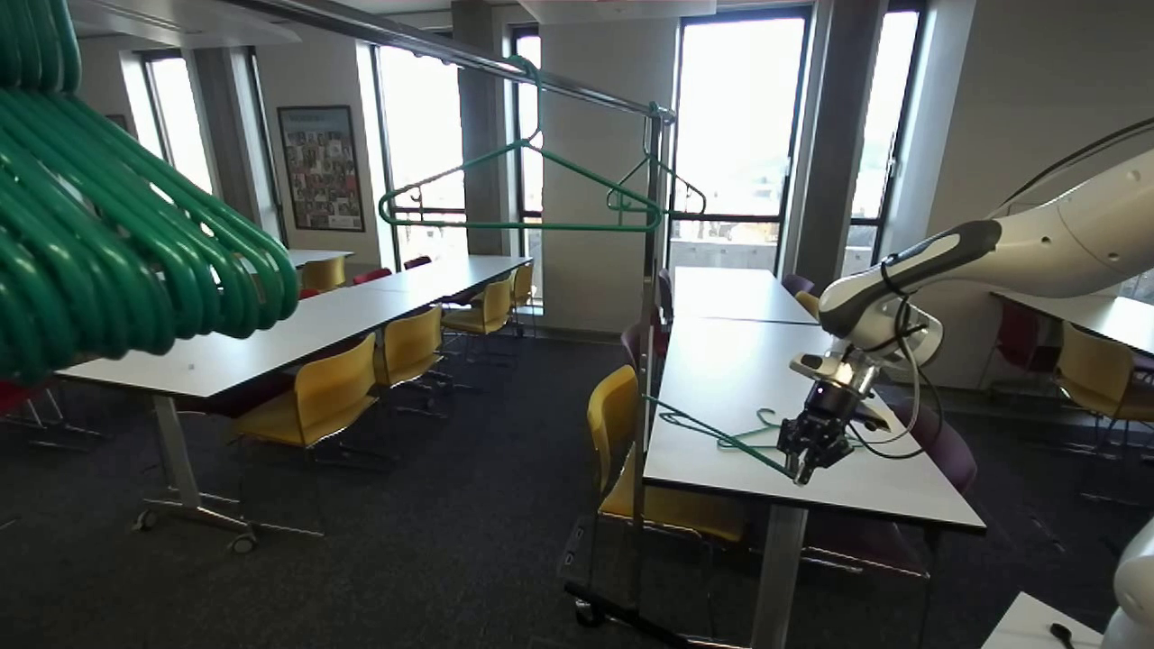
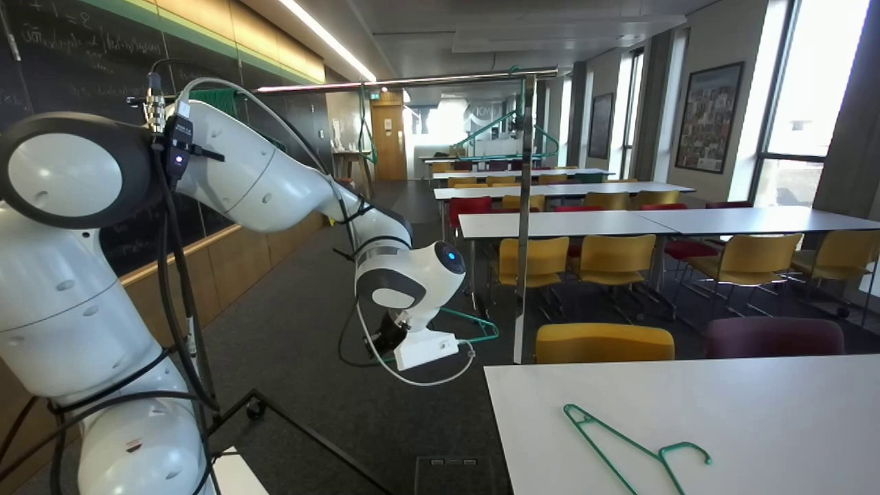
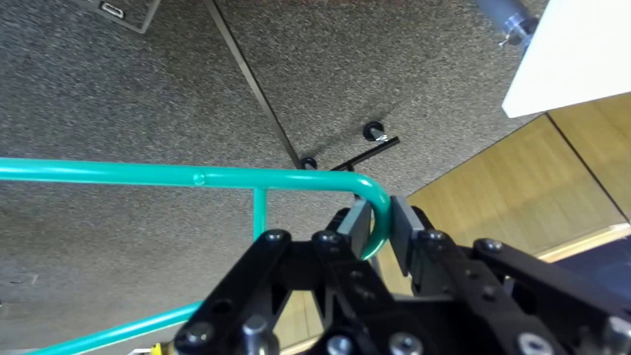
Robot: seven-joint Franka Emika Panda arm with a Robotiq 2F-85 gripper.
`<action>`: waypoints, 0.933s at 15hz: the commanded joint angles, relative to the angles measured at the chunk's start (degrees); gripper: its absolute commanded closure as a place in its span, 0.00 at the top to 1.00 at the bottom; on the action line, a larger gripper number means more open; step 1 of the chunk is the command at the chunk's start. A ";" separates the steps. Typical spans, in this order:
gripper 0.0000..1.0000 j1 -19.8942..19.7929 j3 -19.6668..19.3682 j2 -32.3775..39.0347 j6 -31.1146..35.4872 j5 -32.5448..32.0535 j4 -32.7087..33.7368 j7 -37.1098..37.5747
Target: Pick up one hanger from the table and put it on the right side of the railing
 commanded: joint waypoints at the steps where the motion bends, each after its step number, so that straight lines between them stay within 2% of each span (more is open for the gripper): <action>1: 0.04 2.82 -1.76 0.71 -9.72 -1.07 5.96 -3.03; 7: 0.04 3.60 -2.61 8.45 -21.79 3.47 20.65 -8.81; 14: 0.04 -1.05 -3.42 26.27 -40.25 12.94 40.35 -11.38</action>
